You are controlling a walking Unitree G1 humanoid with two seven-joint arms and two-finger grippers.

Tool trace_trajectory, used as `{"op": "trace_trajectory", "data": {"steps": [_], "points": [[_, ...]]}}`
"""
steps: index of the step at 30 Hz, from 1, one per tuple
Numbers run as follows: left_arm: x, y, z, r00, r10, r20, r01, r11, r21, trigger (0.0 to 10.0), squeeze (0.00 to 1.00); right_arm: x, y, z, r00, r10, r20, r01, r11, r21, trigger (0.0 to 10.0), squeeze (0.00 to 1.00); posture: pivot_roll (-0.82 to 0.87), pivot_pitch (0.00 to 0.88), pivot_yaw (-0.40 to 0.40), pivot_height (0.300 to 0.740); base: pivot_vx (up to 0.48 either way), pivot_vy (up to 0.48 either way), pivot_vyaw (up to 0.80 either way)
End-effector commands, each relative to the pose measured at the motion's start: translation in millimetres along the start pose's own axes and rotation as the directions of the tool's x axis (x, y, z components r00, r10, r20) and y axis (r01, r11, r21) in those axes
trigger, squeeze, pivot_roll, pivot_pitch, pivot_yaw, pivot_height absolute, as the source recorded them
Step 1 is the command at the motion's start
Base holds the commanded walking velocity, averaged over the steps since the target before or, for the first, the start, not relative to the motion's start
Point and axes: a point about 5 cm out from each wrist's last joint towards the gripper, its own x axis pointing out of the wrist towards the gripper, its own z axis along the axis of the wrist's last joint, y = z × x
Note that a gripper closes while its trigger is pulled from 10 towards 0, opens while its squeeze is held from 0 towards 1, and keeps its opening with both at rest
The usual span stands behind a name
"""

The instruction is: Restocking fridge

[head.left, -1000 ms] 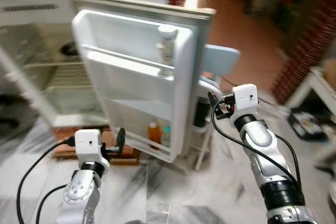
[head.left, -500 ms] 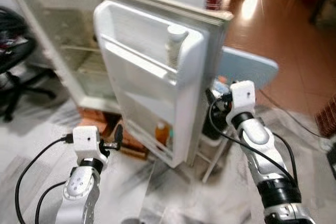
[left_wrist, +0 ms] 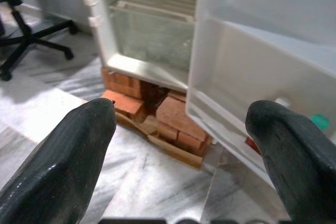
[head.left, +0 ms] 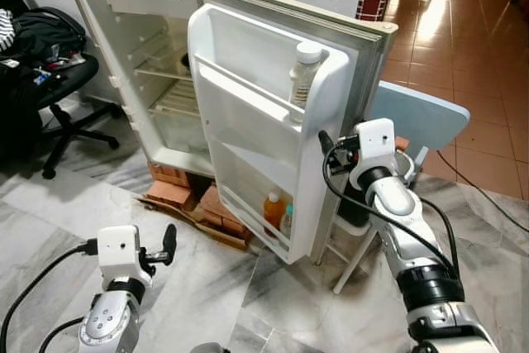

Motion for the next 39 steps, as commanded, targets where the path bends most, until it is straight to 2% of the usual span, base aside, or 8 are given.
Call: {"op": "trace_trajectory", "data": {"steps": [1, 6, 13, 22, 28, 33, 38, 39], "points": [[1.9, -0.5, 2.3, 1.000, -0.012, -0.001, 0.012, 1.000, 0.017, 10.0, 0.00, 9.2, 16.2, 15.6, 0.993, 0.107, 0.045, -0.111, 0.990, 0.089, 10.0, 0.00, 0.03, 0.001, 0.018, 0.740, 0.000, 0.000, 0.00], [2.3, -2.1, 0.3, 0.999, -0.034, -0.021, 0.034, 0.999, 0.020, 10.0, 0.00, 1.5, 54.8, 45.4, 0.904, 0.369, 0.214, -0.414, 0.882, 0.225, 10.0, 0.00, 0.02, 0.002, 0.019, 0.740, 0.000, 0.000, 0.00], [0.5, -2.9, -1.2, 0.998, -0.044, -0.039, 0.045, 0.999, 0.019, 10.0, 0.00, -58.6, 86.8, 87.6, 0.508, 0.739, 0.443, -0.862, 0.434, 0.263, 10.0, 0.00, 0.03, 0.007, 0.016, 0.740, 0.000, 0.000, 0.00], [-1.3, -2.1, -3.9, 0.997, -0.048, -0.056, 0.049, 0.999, 0.018, 10.0, 0.00, -91.4, 55.0, 39.0, 0.310, 0.936, 0.169, -0.936, 0.268, 0.229, 10.0, 0.00, 0.03, 0.010, 0.016, 0.740, 0.000, 0.000, 0.00], [-3.9, -1.2, -3.8, 0.998, -0.040, -0.049, 0.041, 0.999, 0.027, 10.0, 0.00, -101.4, 46.6, -1.0, 0.283, 0.953, -0.113, -0.940, 0.299, 0.166, 10.0, 0.00, 0.03, 0.013, 0.017, 0.740, 0.000, 0.000, 0.00], [-6.3, 2.0, -1.1, 1.000, 0.011, -0.022, -0.010, 0.997, 0.070, 10.0, 0.00, -92.5, 44.7, -18.9, 0.384, 0.900, -0.207, -0.903, 0.413, 0.116, 10.0, 0.00, 0.04, 0.018, 0.015, 0.740, 0.000, 0.000, 0.00], [-3.6, 10.6, 5.8, 0.996, 0.084, 0.004, -0.084, 0.993, 0.085, 10.0, 0.00, -61.4, 39.9, -19.8, 0.733, 0.674, -0.094, -0.673, 0.738, 0.046, 10.0, 0.00, 0.03, 0.029, 0.010, 0.740, 0.000, 0.052, 0.00], [-3.6, 10.6, 5.8, 0.996, 0.084, 0.004, -0.084, 0.993, 0.085, 10.0, 0.00, -61.4, 39.9, -19.8, 0.733, 0.674, -0.094, -0.673, 0.738, 0.046, 10.0, 0.00, 0.03, 0.029, 0.010, 0.740, 0.000, 0.262, 0.00]]}}
